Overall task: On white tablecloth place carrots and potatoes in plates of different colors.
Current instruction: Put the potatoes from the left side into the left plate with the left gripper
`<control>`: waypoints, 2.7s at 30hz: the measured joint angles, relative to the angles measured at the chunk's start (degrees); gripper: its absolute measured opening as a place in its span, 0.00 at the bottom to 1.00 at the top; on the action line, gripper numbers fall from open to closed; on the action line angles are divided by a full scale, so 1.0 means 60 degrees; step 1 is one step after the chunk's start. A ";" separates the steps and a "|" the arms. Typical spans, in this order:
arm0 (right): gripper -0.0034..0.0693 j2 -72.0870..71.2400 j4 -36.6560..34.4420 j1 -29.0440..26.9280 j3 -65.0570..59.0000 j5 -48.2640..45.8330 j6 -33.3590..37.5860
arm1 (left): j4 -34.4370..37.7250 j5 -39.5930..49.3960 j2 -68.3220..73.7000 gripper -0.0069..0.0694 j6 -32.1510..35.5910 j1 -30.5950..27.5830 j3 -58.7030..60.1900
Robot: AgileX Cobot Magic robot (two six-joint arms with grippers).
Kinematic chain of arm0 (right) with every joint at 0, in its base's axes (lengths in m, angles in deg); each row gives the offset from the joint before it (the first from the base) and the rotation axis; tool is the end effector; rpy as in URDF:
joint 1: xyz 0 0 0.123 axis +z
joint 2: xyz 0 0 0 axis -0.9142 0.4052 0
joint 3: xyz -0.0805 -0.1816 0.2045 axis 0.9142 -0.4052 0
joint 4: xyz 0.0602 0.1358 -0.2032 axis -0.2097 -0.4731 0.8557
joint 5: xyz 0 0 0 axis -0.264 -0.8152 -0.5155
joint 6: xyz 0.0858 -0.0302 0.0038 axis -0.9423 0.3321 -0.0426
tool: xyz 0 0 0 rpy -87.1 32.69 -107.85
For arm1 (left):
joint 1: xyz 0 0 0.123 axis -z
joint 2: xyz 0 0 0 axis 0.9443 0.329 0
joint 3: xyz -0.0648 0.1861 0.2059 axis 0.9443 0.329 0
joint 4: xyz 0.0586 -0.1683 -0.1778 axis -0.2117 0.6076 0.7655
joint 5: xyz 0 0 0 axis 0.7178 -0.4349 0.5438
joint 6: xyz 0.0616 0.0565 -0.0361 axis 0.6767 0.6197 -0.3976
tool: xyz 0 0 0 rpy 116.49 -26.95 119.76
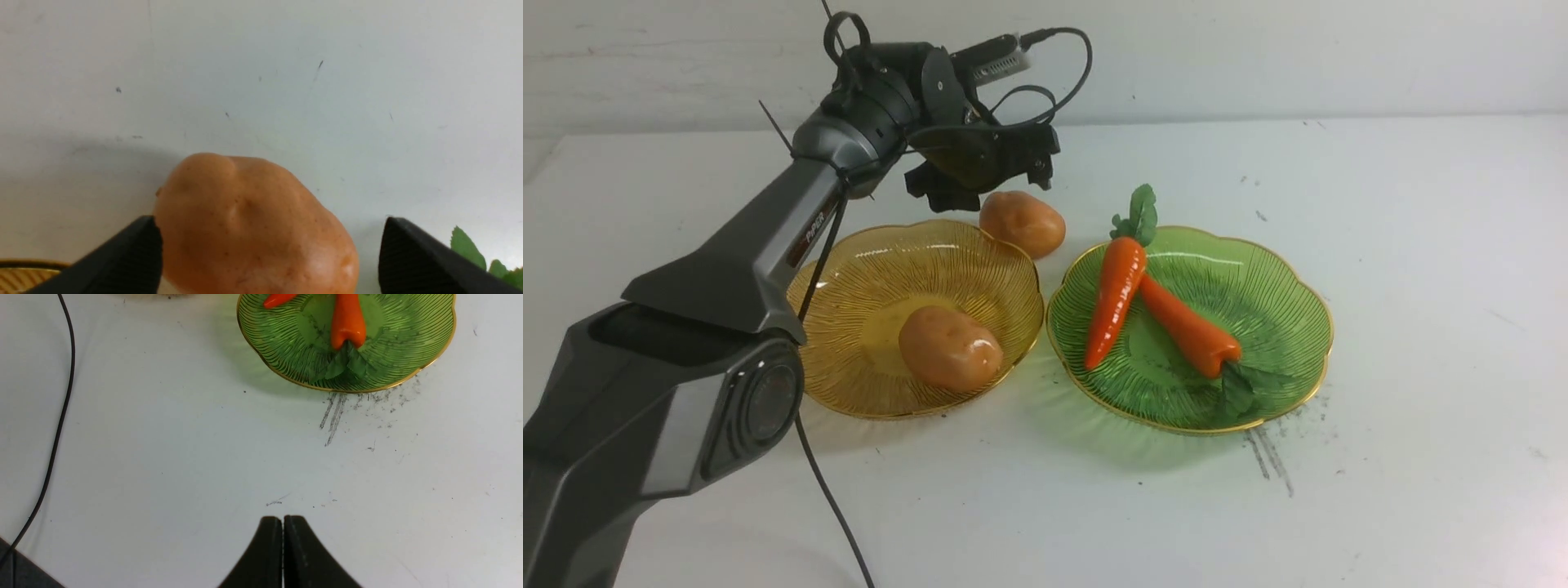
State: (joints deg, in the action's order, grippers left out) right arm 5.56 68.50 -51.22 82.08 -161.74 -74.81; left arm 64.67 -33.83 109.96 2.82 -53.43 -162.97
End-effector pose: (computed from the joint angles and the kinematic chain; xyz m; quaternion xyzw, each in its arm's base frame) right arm 0.0965 0.0509 0.3723 -0.2308 0.9134 0.1461 0.3018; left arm 0.5411 -0.1783 0.2050 -0.0499 0.9339 -0.1704 0.3104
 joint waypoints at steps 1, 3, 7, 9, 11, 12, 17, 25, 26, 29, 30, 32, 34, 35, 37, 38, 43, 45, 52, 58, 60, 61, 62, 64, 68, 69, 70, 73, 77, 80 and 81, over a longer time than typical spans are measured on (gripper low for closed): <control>0.04 0.0000 0.0000 0.0000 0.0000 -0.0029 0.0051 | -0.0053 -0.0018 0.0000 0.99 0.0000 0.0000 0.0000; 0.04 0.0000 0.0029 0.0000 0.0000 -0.0038 0.0154 | -0.0134 -0.0041 0.0008 0.99 0.0000 0.0000 0.0000; 0.04 0.0000 0.0029 0.0000 0.0000 -0.0067 0.0214 | -0.0204 -0.0065 0.0087 0.99 0.0000 0.0000 0.0000; 0.04 0.0000 0.0029 0.0000 0.0000 -0.0098 0.0223 | -0.0204 -0.0072 0.0153 0.98 0.0000 0.0000 0.0000; 0.04 0.0000 0.0029 0.0000 0.0000 -0.0117 0.0221 | -0.0204 -0.0179 0.0247 0.98 0.0000 0.0000 0.0000; 0.04 0.0000 0.0029 0.0000 0.0000 -0.0116 0.0224 | -0.0204 -0.0243 0.0284 0.98 0.0000 0.0000 0.0000; 0.04 0.0000 0.0040 0.0000 0.0000 -0.0125 0.0269 | -0.0194 -0.0315 0.0391 0.97 0.0000 0.0025 0.0000; 0.04 0.0000 0.0040 0.0000 0.0000 -0.0125 0.0401 | -0.0089 -0.0697 0.0478 0.97 0.0312 0.0244 0.0000; 0.04 0.0000 0.0040 0.0000 0.0000 -0.0125 0.0401 | -0.0089 -0.0768 0.0501 0.97 0.0445 0.0281 0.0000; 0.04 0.0000 0.0040 0.0000 0.0000 -0.0125 0.0401 | -0.0038 -0.0819 0.0510 0.94 0.0740 0.0333 0.0000; 0.04 0.0000 0.0040 0.0000 0.0000 -0.0125 0.0401 | -0.0030 -0.0819 0.0510 0.93 0.0772 0.0334 0.0000; 0.04 0.0000 0.0031 0.0000 0.0000 -0.0125 0.0401 | -0.0021 -0.0848 0.0519 0.88 0.0803 0.0353 0.0000; 0.04 0.0000 0.0031 0.0000 0.0000 -0.0125 0.0401 | -0.0021 -0.0848 0.0519 0.85 0.0827 0.0364 0.0000; 0.04 0.0000 0.0031 0.0000 0.0000 -0.0125 0.0401 | -0.0019 -0.0859 0.0519 0.85 0.0834 0.0364 0.0000; 0.04 0.0000 0.0031 0.0000 0.0000 -0.0125 0.0401 | -0.0010 -0.0859 0.0519 0.85 0.0845 0.0364 0.0000; 0.04 0.0000 0.0031 0.0000 0.0000 -0.0125 0.0401 | -0.0010 -0.0850 0.0519 0.85 0.0845 0.0364 0.0000; 0.04 0.0000 0.0031 0.0000 0.0000 -0.0125 0.0408 | -0.0010 -0.0851 0.0519 0.85 0.0863 0.0364 0.0000; 0.04 0.0000 0.0031 0.0000 0.0000 -0.0125 0.0419 | -0.0010 -0.0851 0.0519 0.85 0.0863 0.0364 0.0000; 0.04 0.0000 0.0040 0.0000 0.0000 -0.0125 0.0431 | -0.0449 -0.0700 0.0403 0.84 0.0867 0.0364 -0.0273; 0.04 0.0000 0.0032 0.0000 0.0000 -0.0125 0.0433 | -0.0608 -0.0573 0.0188 0.84 0.0905 0.0364 -0.0831; 0.04 0.0000 0.0032 0.0000 0.0000 -0.0125 0.0433 | -0.0654 -0.0078 0.0117 0.84 0.0928 0.0364 -0.1060; 0.04 0.0000 0.0032 0.0000 0.0000 -0.0125 0.0433 | -0.0704 0.0283 0.0071 0.84 0.0936 0.0364 -0.1196; 0.04 0.0000 0.0032 0.0000 0.0000 -0.0125 0.0433 | -0.0819 0.0764 0.0000 0.84 0.1021 0.0364 -0.1399; 0.04 0.0000 0.0032 0.0000 0.0000 -0.0125 0.0433 | -0.0999 0.1354 -0.0148 0.84 0.1164 0.0364 -0.1555; 0.04 0.0000 0.0023 0.0000 0.0000 -0.0102 0.0433 | -0.1541 0.2899 -0.0740 0.84 0.1405 0.0364 -0.2124; 0.04 0.0000 0.0012 0.0000 0.0000 -0.0090 0.0433 | -0.1569 0.2945 -0.0800 0.84 0.1446 0.0364 -0.2141; 0.04 0.0000 -0.0006 0.0000 0.0000 -0.0014 0.0433 | -0.1679 0.3133 -0.1014 0.84 0.1591 0.0364 -0.2225; 0.04 0.0000 -0.0161 0.0000 0.0000 0.0066 0.0433 | -0.1778 0.3285 -0.1318 0.83 0.1775 0.0364 -0.2249; 0.04 0.0000 -0.0439 0.0000 0.0000 0.0086 0.0433 | -0.1521 0.3304 -0.1319 0.83 0.1833 0.0364 -0.2045; 0.04 0.0000 -0.0582 0.0000 0.0000 0.0021 0.0433 | -0.1229 0.3304 -0.1328 0.83 0.1812 0.0364 -0.1579; 0.04 0.0000 -0.0620 0.0000 0.0000 -0.0030 0.0441 | -0.1166 0.3304 -0.1363 0.83 0.1761 0.0364 -0.1377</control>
State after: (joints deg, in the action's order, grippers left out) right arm 5.56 64.77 -51.22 82.08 -161.92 -72.17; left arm 57.68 -14.01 101.79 13.38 -51.24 -171.24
